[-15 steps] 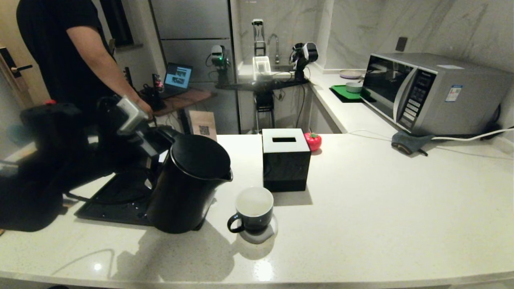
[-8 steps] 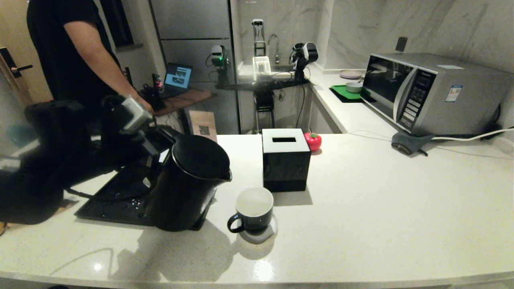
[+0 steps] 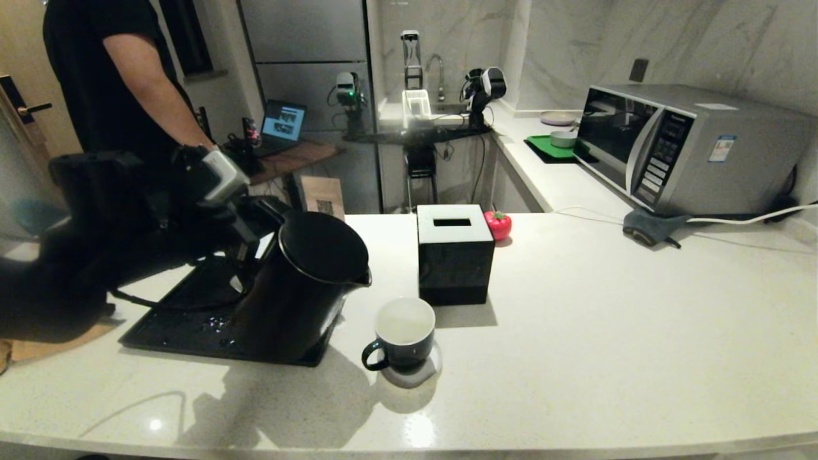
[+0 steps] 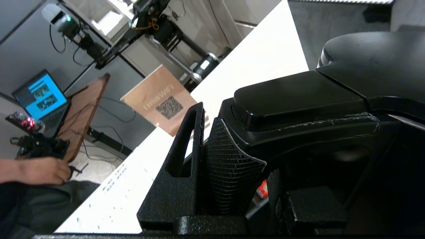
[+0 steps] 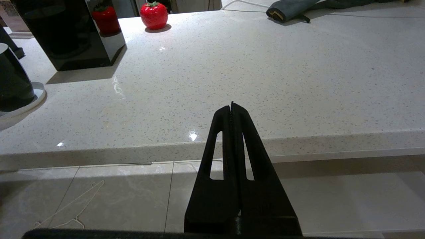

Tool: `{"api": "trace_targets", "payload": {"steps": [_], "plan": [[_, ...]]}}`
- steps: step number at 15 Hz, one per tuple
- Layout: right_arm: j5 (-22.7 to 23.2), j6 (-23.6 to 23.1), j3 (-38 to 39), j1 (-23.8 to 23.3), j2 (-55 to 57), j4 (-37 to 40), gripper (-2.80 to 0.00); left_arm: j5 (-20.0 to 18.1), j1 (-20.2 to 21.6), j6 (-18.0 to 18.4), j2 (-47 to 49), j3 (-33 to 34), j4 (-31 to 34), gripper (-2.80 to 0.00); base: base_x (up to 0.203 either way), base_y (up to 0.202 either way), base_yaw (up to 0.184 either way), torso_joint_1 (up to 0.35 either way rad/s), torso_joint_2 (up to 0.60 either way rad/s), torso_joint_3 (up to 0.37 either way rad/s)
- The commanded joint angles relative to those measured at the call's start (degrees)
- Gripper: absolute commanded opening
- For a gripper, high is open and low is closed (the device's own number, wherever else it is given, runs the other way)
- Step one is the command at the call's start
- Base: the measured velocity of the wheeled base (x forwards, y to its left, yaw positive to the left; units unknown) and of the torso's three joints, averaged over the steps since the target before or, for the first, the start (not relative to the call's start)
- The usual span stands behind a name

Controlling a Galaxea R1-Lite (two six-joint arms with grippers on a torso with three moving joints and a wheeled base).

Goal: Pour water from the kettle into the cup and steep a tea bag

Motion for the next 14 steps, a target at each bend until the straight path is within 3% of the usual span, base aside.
{"api": "trace_targets", "payload": {"steps": [1, 10, 14], "plan": [[0.0, 0.0, 0.1, 0.0, 0.1, 0.0, -2.80, -0.1, -0.7, 0.2, 0.4, -0.5, -0.2, -2.80, 0.000, 0.000, 0.000, 0.000, 0.00, 0.000], [0.0, 0.0, 0.0, 0.0, 0.1, 0.0, -2.80, 0.0, -3.0, 1.9, 0.8, -2.4, 3.5, -2.80, 0.000, 0.000, 0.000, 0.000, 0.00, 0.000], [0.0, 0.0, 0.1, 0.0, 0.1, 0.0, -2.80, 2.8, -4.1, 2.3, 1.4, -2.5, 3.5, -2.80, 0.000, 0.000, 0.000, 0.000, 0.00, 0.000]]}}
